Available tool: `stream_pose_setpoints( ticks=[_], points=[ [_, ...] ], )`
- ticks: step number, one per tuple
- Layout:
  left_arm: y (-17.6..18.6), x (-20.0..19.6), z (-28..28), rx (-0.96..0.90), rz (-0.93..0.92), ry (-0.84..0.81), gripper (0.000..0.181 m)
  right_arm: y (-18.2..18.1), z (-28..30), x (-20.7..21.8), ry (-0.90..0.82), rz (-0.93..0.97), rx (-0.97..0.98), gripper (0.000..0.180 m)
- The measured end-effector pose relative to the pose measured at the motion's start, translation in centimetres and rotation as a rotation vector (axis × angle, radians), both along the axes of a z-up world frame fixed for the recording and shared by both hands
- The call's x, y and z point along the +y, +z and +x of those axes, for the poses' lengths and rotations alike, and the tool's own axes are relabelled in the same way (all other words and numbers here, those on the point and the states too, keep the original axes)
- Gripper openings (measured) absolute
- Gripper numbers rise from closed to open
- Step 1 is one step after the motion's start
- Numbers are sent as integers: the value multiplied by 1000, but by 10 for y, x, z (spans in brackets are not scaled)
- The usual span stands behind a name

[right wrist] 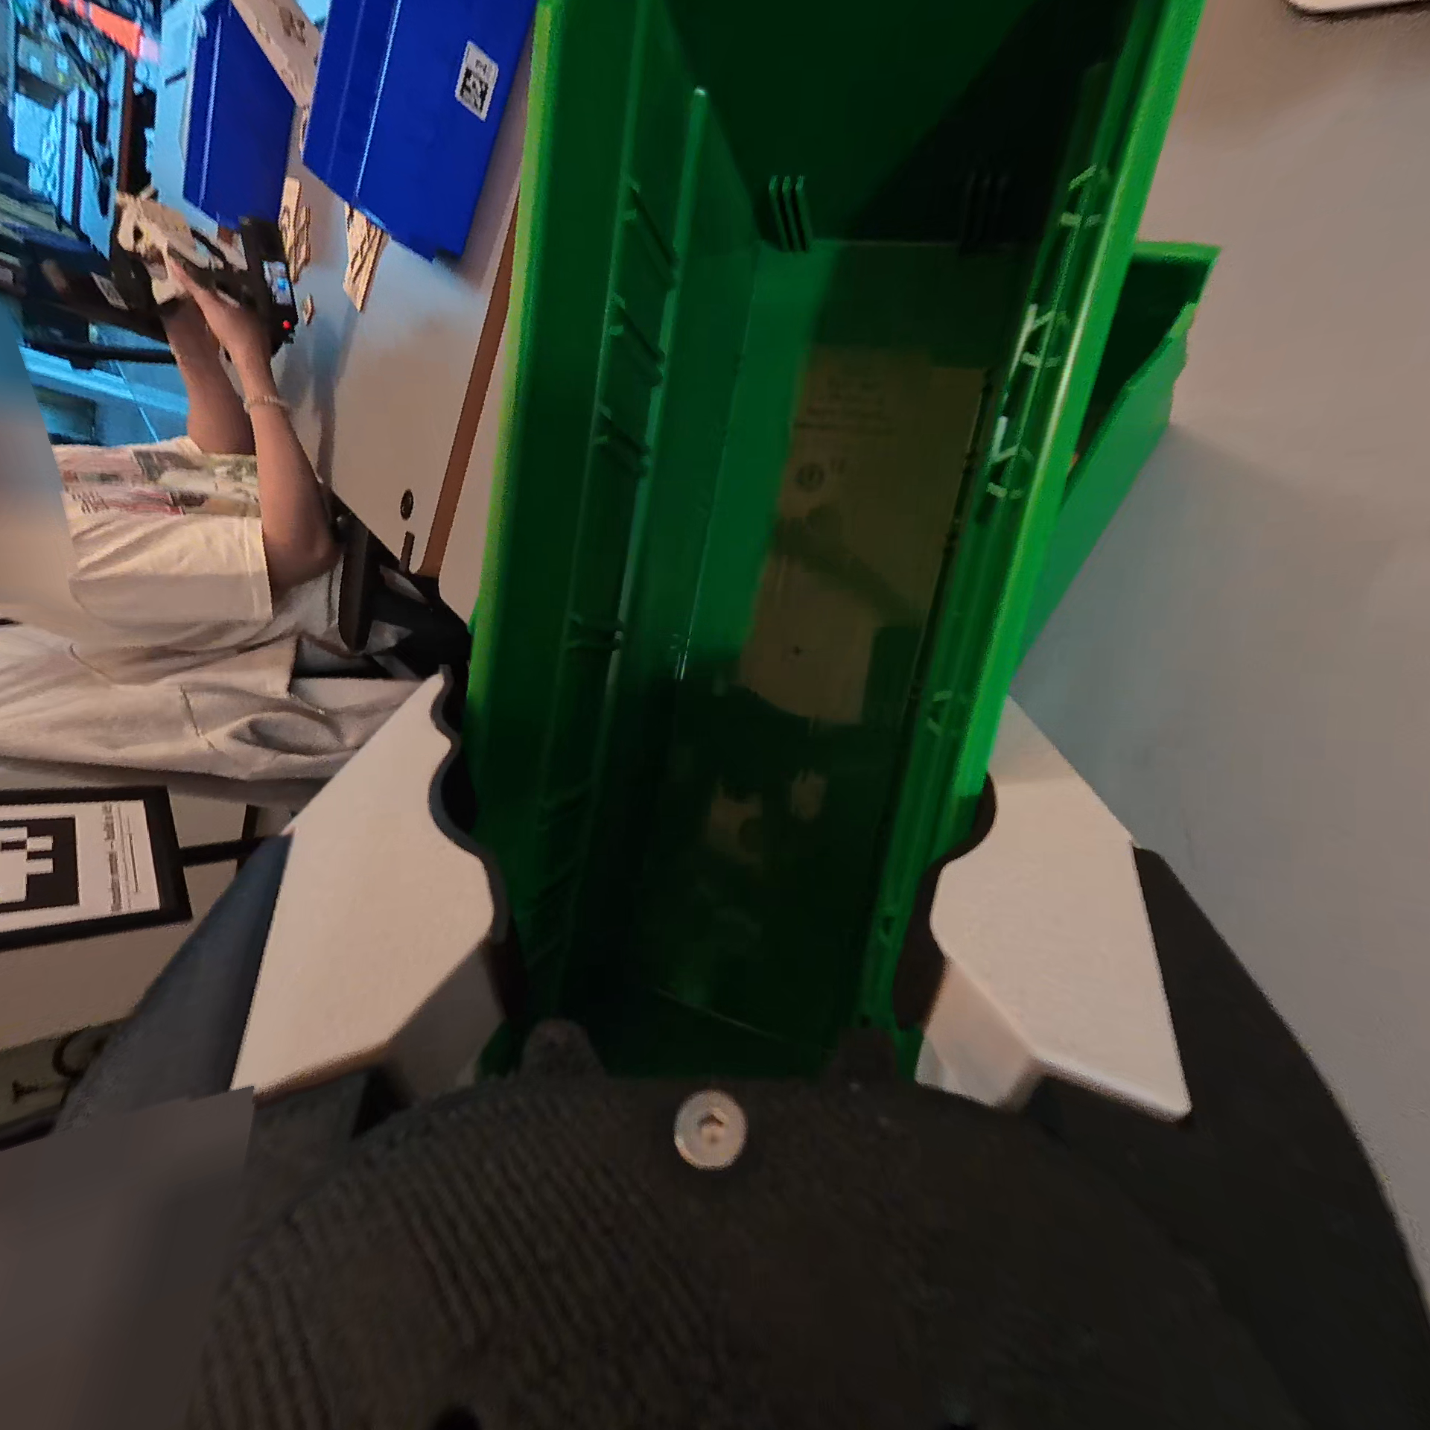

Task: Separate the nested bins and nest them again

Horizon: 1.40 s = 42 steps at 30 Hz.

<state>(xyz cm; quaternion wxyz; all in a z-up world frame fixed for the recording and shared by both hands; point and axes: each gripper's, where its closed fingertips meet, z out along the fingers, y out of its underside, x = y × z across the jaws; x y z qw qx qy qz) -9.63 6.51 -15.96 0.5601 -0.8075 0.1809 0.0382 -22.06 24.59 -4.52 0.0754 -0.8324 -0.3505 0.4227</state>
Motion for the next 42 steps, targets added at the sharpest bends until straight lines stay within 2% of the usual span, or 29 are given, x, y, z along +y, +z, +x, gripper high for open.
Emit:
stream_pose_setpoints(
  ticks=[2, 5, 8, 14, 18, 24, 28, 30, 35, 38, 40, 42],
  points=[
    [1, 0, -2, 0, 6, 7, 24, 2, -1, 2, -42, -13, 12, 128],
    [6, 2, -7, -7, 26, 30, 27, 15, -4, 3, -107, -74, 83, 122],
    [17, 5, -21, -28, 79, 88, 31, 31, -5, 5, -112, -9, 136, 96],
    [46, 19, -74, -173, 216, 248, 40, 22, -6, -9, -46, 40, 80, 96],
    [73, 24, -77, -343, 268, 165, 57, 25, -7, -13, -25, 31, 130, 96],
    [90, 29, -81, -262, 365, 210, 60, 26, 3, -20, 40, 35, 170, 97],
    [100, 42, -77, -247, 378, 214, 64, 38, 18, -19, 55, 110, 268, 97],
    [105, 49, -77, -238, 378, 214, 71, 40, 34, -17, 67, 176, 291, 95],
    [113, 64, -84, -228, 382, 263, 68, 28, 101, 15, -38, 458, 310, 92],
    [110, 67, -89, -158, 400, 260, 61, 7, 144, 20, -81, 619, 344, 85],
    [111, 60, -94, -89, 458, 272, 33, -17, 169, 15, -94, 722, 353, 79],
    [115, 51, -108, -27, 522, 350, 19, -46, 195, 9, -101, 805, 333, 74]
  ],
)
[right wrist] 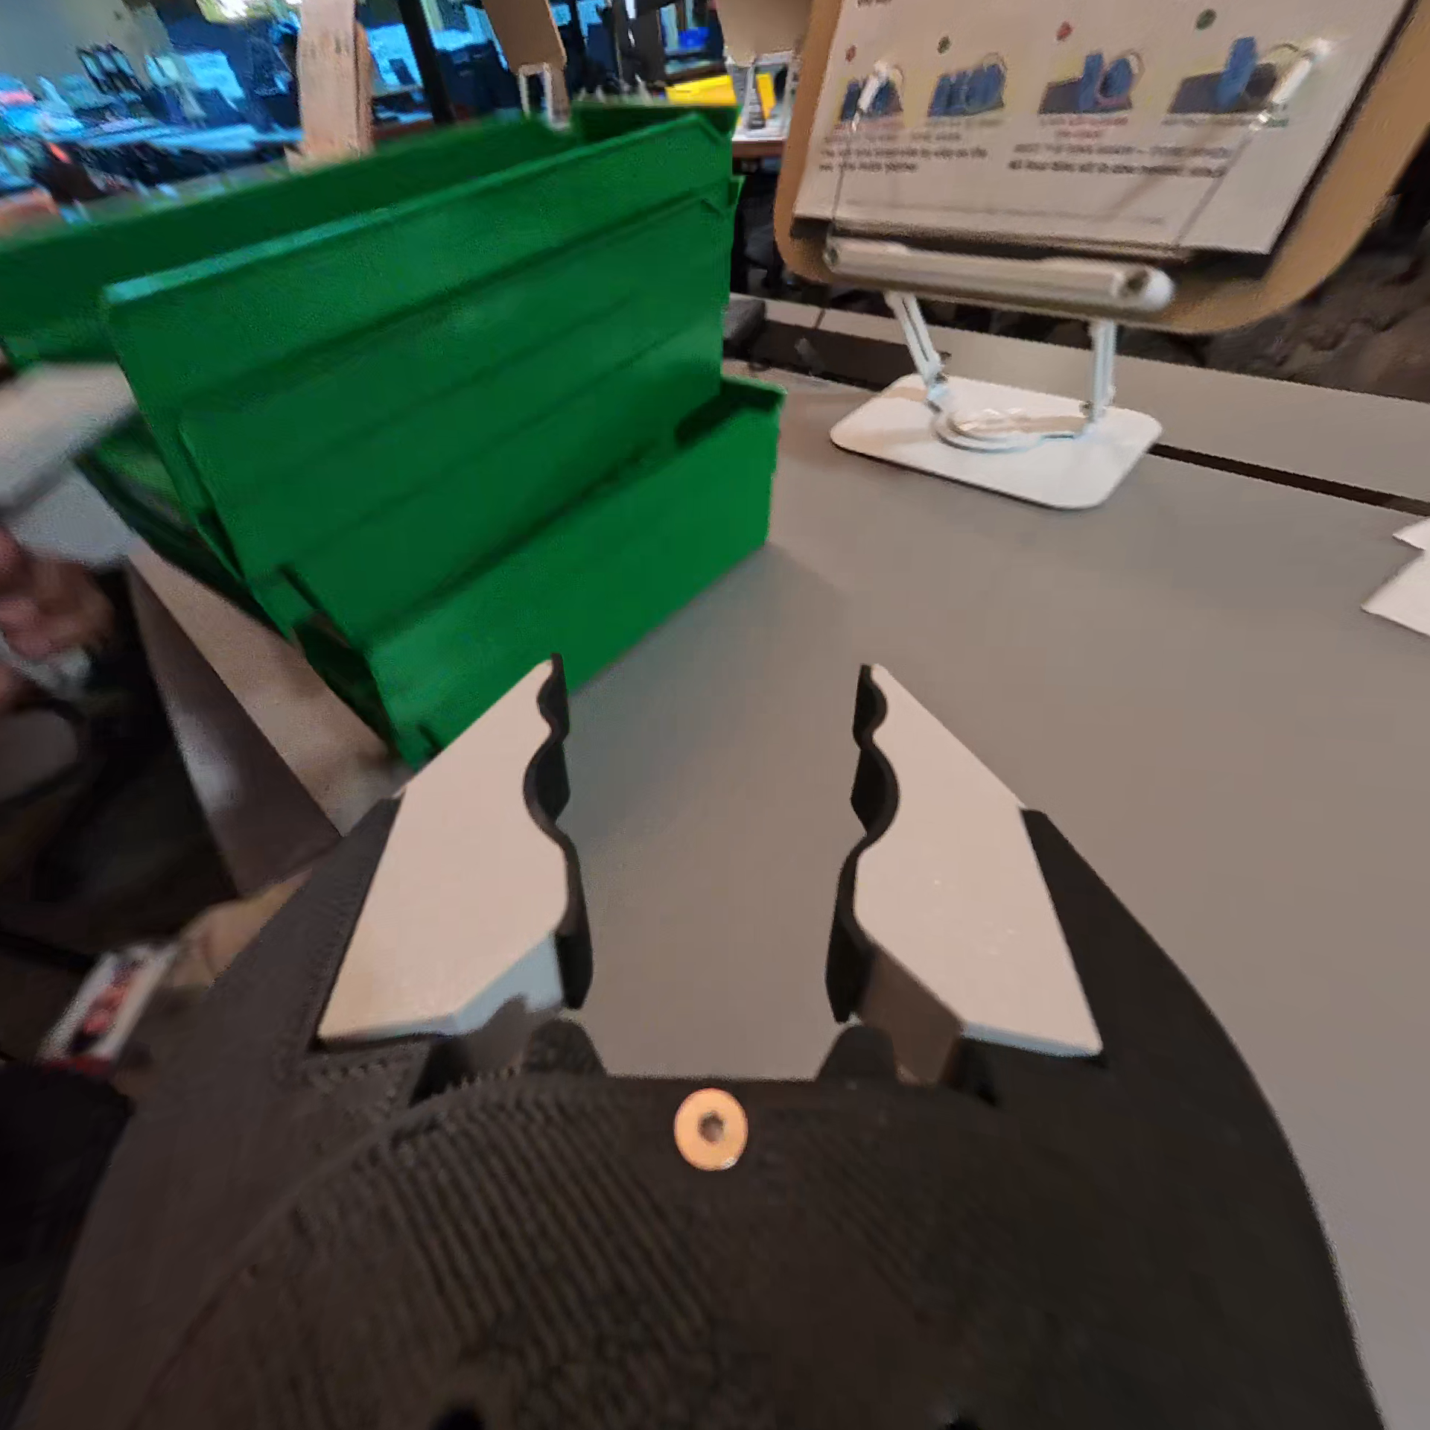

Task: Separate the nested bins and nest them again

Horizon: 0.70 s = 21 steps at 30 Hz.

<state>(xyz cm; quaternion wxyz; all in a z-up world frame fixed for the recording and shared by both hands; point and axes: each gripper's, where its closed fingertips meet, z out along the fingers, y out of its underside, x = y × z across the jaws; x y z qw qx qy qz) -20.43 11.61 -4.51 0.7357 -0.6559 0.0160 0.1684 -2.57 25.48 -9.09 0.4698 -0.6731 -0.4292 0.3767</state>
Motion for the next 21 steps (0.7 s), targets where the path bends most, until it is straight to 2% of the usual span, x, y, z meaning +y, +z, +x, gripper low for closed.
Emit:
stream_pose_setpoints(
  ticks=[2, 4, 8, 11, 17, 21],
  points=[
    [-4, -3, -2, 20, -15, 1, 11, -23, 21, -4, -30, 50, 15, 62],
    [-9, -4, -1, 36, -30, 6, 10, -34, 29, -7, -20, 22, 5, 61],
    [-10, -7, -8, 4, 22, 63, 8, -29, 24, -11, 32, -72, 69, 64],
    [-15, -8, -13, -24, -4, 66, 6, -45, 18, -14, 54, -92, 14, 63],
    [-30, -11, -32, -341, 7, 65, 4, -47, 7, -26, 89, -89, 1, 62],
    [-52, -8, -35, -475, -10, 81, 2, -51, 4, -27, 85, -53, -29, 60]
  ],
)
